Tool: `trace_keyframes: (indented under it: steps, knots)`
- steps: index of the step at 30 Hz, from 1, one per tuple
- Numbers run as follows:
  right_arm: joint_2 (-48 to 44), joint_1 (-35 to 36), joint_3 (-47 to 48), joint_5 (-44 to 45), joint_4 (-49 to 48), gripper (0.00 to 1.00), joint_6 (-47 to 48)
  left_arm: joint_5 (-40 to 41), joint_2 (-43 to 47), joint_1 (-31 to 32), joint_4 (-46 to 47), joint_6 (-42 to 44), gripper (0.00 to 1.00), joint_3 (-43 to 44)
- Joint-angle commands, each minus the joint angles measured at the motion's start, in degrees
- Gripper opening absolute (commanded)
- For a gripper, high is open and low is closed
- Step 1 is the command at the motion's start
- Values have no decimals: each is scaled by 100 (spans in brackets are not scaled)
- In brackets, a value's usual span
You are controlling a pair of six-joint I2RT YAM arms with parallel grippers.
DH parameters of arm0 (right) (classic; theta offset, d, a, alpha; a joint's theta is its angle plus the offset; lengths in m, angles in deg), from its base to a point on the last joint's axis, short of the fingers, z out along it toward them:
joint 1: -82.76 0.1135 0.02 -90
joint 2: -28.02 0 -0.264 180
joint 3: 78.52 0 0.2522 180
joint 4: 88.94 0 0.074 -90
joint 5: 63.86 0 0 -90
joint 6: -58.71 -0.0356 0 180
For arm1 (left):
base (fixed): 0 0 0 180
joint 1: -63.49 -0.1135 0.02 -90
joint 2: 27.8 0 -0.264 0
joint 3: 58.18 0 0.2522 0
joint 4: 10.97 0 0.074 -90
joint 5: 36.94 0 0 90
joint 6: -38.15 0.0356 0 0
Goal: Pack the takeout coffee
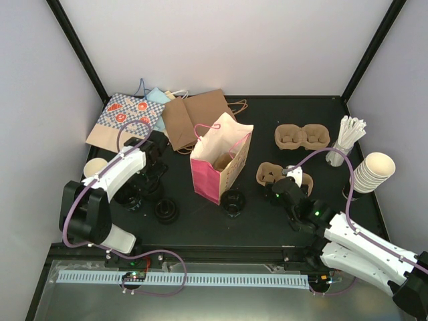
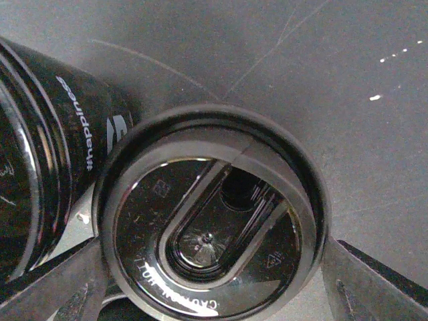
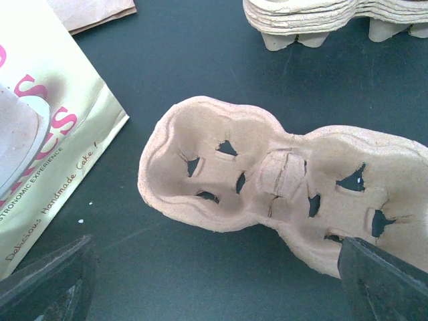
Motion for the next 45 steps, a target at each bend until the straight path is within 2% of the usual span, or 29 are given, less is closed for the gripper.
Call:
trace_keyframes:
  steps: [1,14,37,45]
  knots:
    - [-25,-28,-28,39,-134,100,20,-10,105,-98,35,83,87,134]
    - [16,-27,-19,24,-143,100,33,-149,48,-136,210,226,76,130]
    - [48,-33,-14,16,-143,100,37,-131,506,-125,-334,267,76,525]
    - [53,-28,-10,24,-145,100,37,-339,735,57,-315,967,75,860]
